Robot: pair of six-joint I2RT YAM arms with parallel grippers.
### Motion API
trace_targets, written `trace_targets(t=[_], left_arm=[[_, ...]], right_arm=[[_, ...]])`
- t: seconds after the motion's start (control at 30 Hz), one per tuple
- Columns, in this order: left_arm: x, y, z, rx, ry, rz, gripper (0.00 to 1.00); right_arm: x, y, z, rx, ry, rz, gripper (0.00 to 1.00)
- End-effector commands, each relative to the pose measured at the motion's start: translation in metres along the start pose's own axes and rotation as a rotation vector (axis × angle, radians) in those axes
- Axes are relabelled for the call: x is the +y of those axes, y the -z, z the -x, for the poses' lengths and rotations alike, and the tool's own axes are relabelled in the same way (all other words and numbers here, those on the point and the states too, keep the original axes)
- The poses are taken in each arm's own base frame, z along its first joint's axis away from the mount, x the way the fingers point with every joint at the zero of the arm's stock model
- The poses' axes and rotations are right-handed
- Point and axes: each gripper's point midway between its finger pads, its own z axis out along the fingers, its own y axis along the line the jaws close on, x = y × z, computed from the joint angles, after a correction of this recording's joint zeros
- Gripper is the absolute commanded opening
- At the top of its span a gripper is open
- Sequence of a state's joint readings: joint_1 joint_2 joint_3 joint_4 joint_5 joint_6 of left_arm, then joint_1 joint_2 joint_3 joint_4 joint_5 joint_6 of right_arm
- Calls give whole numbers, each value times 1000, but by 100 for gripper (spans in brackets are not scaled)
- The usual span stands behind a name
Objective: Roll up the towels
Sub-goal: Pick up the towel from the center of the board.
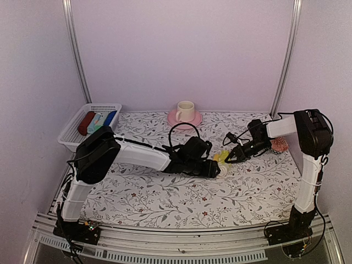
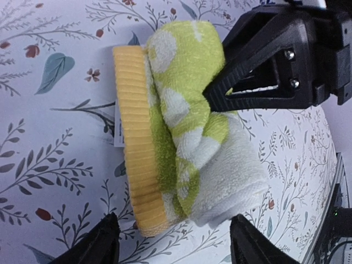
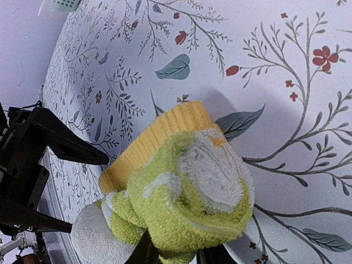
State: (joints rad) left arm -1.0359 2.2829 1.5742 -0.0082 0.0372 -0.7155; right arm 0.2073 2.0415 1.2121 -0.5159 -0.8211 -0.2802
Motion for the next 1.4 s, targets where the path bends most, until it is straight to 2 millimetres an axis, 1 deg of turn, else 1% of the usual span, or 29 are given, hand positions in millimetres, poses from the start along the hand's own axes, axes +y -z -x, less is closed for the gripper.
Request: trace_targets(t=[0.0,0.1,0.23,0.27,0.3,0.33,0.37,0.53,0.63,0.8,0.9,1.03,1.2,1.23,1.27,1.37], left_arm=[[2,18,28,-57,27,-32,76],[15,17,26,-30,93,-72,77],[21,13,28,2,162,-155,78],[22,12,29,3,170,-167,83],[21,10,31,4,170,-177,95],[20,7,32,8,165,-188,97],[19,2,30,25,160,-197,97],[22,-20,14,108,178,-201,97],[25,-25,2,144,187,-193,97],[25,-33,-17,201,191,-175,94],[25,-40,-32,239,206,-159,92],[26,-47,-44,269,221,-154,91],[11,-53,-40,274,185,-168,91],[10,-54,-42,284,182,-162,91],[10,-57,-43,290,179,-156,91],[13,-63,-53,326,179,-127,91]], right_arm=[[-15,-1,-12,39,-19,-73,22],[-15,-2,-12,41,-17,-74,22],[-15,-1,-12,40,-10,-77,22],[-14,-1,-12,42,-9,-79,22],[-14,-2,-12,44,-7,-80,22],[-13,-1,-5,34,8,-84,22],[-11,0,1,26,20,-85,22],[-1,2,8,19,49,-94,22],[0,6,14,8,52,-107,23],[7,11,27,-15,49,-92,23],[11,12,31,-21,44,-79,22],[12,11,30,-18,38,-71,23],[7,3,26,6,27,-82,23],[6,1,25,10,25,-84,23],[5,0,24,14,20,-85,23],[6,0,25,13,21,-89,23]])
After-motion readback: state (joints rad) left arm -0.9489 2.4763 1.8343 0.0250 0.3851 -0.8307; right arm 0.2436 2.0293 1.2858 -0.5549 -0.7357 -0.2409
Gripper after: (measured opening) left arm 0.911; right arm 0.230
